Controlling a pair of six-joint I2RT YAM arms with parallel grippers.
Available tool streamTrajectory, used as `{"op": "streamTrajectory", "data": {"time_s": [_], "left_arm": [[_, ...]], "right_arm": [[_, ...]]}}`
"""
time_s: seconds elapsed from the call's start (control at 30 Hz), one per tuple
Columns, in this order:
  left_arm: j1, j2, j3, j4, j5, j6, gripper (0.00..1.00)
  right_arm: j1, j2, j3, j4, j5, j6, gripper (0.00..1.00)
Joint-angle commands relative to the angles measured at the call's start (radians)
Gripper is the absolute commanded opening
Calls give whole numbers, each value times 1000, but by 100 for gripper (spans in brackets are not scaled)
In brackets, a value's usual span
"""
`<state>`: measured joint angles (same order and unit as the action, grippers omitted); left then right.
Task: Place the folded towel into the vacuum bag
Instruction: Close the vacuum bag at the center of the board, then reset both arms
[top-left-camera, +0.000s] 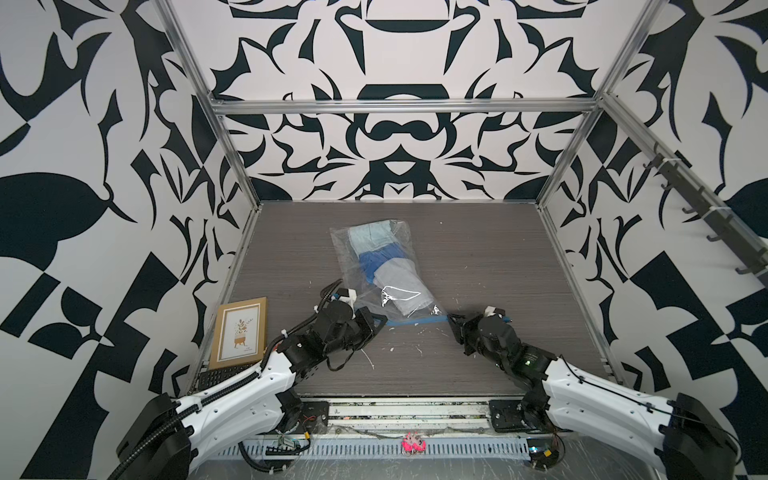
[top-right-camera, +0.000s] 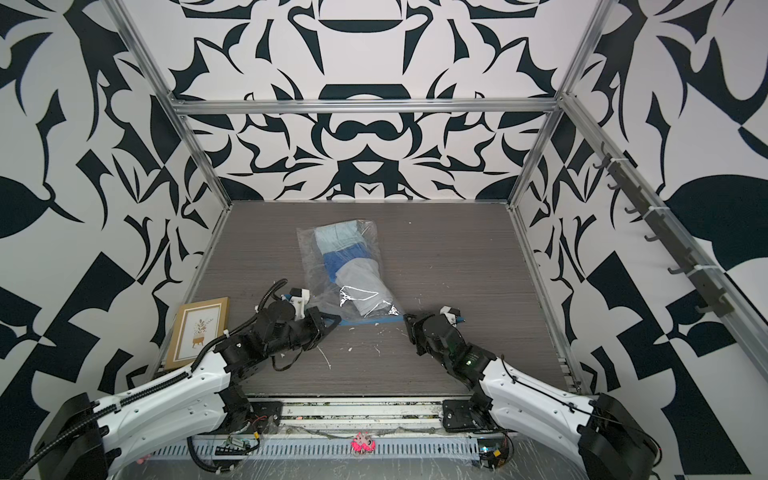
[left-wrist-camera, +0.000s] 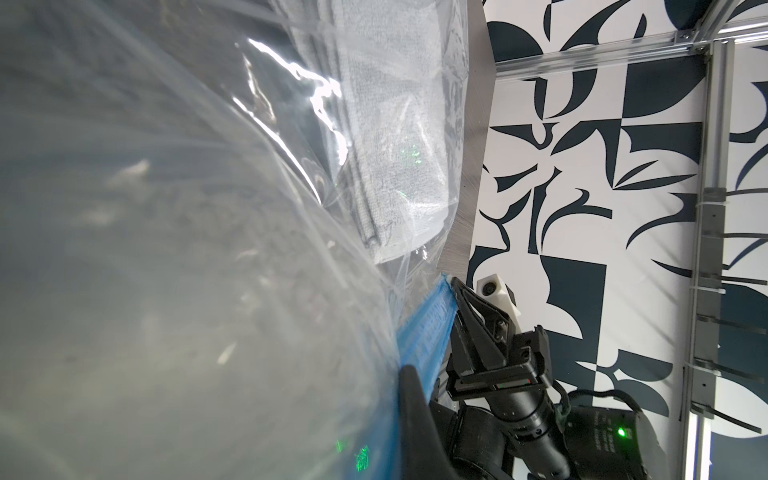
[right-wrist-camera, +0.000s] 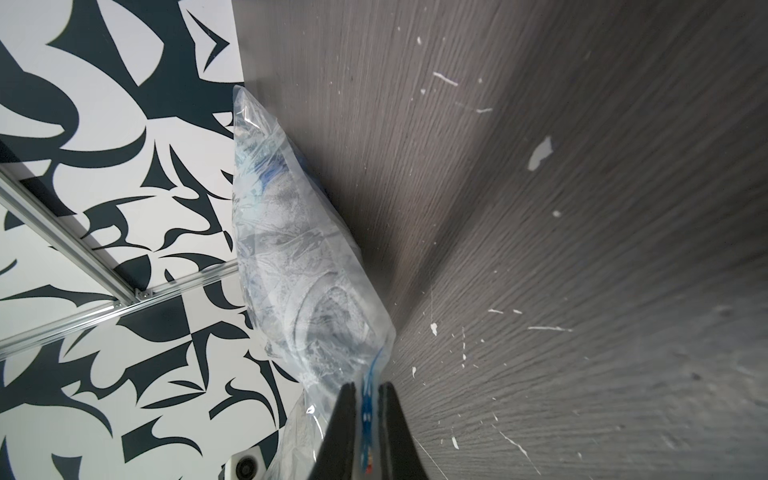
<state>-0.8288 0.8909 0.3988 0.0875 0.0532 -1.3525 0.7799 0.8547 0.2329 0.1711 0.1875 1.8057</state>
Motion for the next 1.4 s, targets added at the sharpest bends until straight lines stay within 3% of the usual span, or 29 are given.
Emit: {"op": "streamTrajectory", "data": {"time_s": [0.0, 0.07, 0.13, 0.2, 0.3, 0.4, 0.53, 0.73, 0.87, 0.93, 1.03, 1.13, 1.2, 1.27, 1.3, 1.37], "left_arm": [[31, -24, -27, -60, -53, 18, 0], [31, -9, -32, -51, -48, 22, 6], [31, 9, -34, -48, -38, 35, 27], [31, 27, -25, -60, -22, 59, 56], [31, 37, 13, -160, -6, 100, 86], [31, 14, 56, -343, -34, 133, 100], [31, -78, 119, -674, -184, 187, 99], [47, -251, 272, -987, -508, 343, 99], [96, -277, 383, -895, -748, 649, 99], [180, -251, 394, -748, -810, 841, 99], [412, -182, 382, -554, -687, 987, 99], [729, -73, 374, -464, -370, 973, 99], [900, 17, 345, -409, -233, 949, 99], [924, 95, 293, -314, -269, 988, 99], [929, 129, 258, -255, -279, 994, 99], [961, 182, 200, -140, -230, 978, 99]], "right_arm": [[-68, 32, -18, -130, 230, -90, 0], [-71, 44, -14, -83, 189, -140, 5], [-74, 55, 8, -75, 136, -203, 25], [-79, 60, 47, -113, 66, -269, 47], [-79, 54, 108, -201, -33, -351, 60], [-81, 34, 171, -335, -62, -434, 67], [-128, -1, 266, -537, -43, -593, 71], [-341, 21, 449, -688, -38, -911, 72], [-420, 64, 553, -691, 148, -1106, 73], [-430, 78, 563, -640, 285, -1203, 73], [-438, 85, 534, -523, 461, -1306, 73], [-442, 92, 473, -373, 559, -1440, 73], [-443, 96, 400, -226, 616, -1537, 74], [-448, 107, 297, -52, 673, -1608, 77], [-453, 117, 242, 36, 685, -1633, 84], [-466, 150, 164, 159, 694, -1670, 90]]}}
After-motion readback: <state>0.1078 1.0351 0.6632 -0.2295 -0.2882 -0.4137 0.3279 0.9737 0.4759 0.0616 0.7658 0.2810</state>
